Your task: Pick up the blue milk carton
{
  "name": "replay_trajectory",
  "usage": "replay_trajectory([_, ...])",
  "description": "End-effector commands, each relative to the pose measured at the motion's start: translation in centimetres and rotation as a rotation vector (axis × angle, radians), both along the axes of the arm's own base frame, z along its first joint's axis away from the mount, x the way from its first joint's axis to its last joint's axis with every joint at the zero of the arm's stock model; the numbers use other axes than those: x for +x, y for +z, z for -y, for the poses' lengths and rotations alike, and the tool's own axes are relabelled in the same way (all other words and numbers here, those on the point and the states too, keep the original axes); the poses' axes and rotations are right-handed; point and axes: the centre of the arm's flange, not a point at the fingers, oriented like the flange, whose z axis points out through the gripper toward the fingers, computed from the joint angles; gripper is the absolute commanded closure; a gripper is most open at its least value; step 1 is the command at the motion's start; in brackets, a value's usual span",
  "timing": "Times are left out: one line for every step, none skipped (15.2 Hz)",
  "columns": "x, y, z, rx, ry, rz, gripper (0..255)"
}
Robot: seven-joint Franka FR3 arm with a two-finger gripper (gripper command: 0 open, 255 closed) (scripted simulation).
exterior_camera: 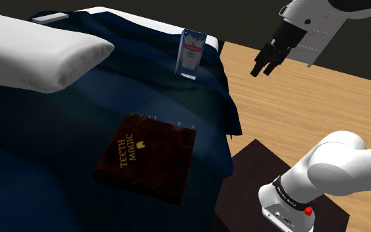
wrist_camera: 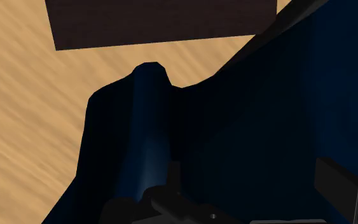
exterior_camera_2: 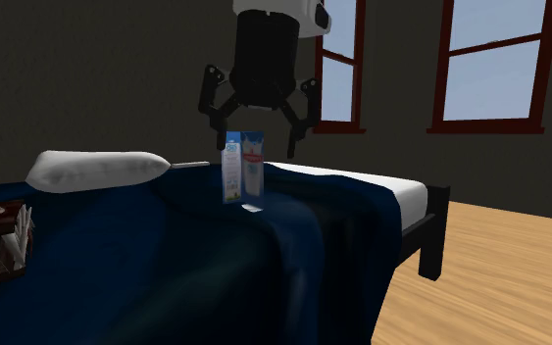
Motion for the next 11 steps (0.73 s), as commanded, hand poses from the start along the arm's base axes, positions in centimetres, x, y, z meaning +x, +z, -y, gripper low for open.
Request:
replay_trajectory([0.0, 0.0, 0.0, 0.0, 0.0, 0.0, 0])
replay_trajectory([1.4, 0.2, 0.1, -0.006, 0.024, -0.002, 0])
replay_trajectory([2.7, 0.4, 0.2, -0.011, 0.048, -0.005, 0])
replay_trajectory([4.1, 0.7, 0.3, -0.017, 0.071, -0.007, 0])
replay_trajectory([5.5, 0.9, 0.4, -0.023, 0.095, -0.009, 0])
replay_trajectory([6.9, 1.1, 0.4, -0.029, 0.119, -0.012, 0])
replay_trajectory([8.2, 1.3, 0.3, -0.034, 0.143, -0.014, 0])
replay_trajectory([9.6, 1.5, 0.3, -0.04, 0.167, -0.016, 0])
replay_trajectory([11.0, 1.7, 0.2, -0.046, 0.191, -0.019, 0])
replay_trajectory([12.4, 1.9, 0.1, -0.052, 0.214, -0.021, 0])
replay_trajectory([13.7, 2.1, -0.1, -0.057, 0.238, -0.023, 0])
